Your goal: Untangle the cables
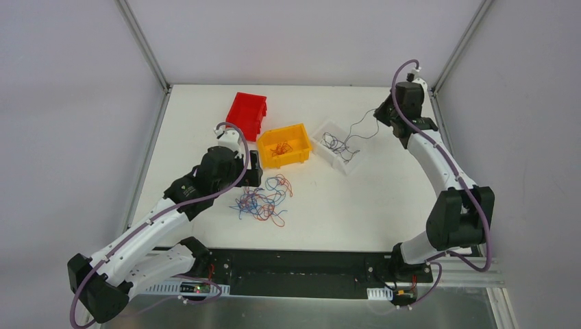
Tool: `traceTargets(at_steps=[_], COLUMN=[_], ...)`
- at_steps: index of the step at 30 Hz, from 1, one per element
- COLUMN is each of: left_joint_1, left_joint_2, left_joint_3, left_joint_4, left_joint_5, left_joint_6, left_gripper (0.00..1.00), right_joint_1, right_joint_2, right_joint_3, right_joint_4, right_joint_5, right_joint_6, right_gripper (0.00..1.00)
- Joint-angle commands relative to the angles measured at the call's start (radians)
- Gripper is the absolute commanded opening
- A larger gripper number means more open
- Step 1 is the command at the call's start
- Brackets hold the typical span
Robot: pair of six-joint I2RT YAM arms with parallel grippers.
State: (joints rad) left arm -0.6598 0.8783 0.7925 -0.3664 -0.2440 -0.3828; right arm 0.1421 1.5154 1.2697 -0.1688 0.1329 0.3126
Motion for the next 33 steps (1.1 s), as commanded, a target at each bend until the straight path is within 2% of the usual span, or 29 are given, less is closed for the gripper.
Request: traceTargets(at_steps=[1, 4, 9, 14, 33], left_joint_1=[0.003, 0.003, 0.003, 0.003, 0.003], left_joint_2=[0.007, 0.017, 0.019, 0.017, 0.008], left_joint_3=[0.040, 0.049, 0.049, 0.044, 0.030], left_joint_4=[-0.002, -0.003, -0.004, -0.003, -0.003], left_joint_5=[-0.001, 0.001, 0.003, 0.001, -0.005], left_joint_6=[0.003, 0.005, 0.005, 0.007, 0.012], left_gripper=[0.99, 0.99, 0.99, 0.99, 0.99], right_joint_1=[0.049, 0.111, 0.156, 0.159, 0.160], right_joint_2=[-0.037, -0.048, -0.036, 0.072, 0.442], right_joint_3=[-0.030, -0.072, -0.111, -0.054, 0.137], right_joint_4=[0.030, 0.068, 0.119, 0.078, -0.066], right_joint_5=[-0.031, -0.028, -0.106, -0.200, -0.230], right_joint_6=[-0.013, -0.037, -0.052, -0.050, -0.007], right_gripper=[0.00, 0.00, 0.00, 0.00, 0.00])
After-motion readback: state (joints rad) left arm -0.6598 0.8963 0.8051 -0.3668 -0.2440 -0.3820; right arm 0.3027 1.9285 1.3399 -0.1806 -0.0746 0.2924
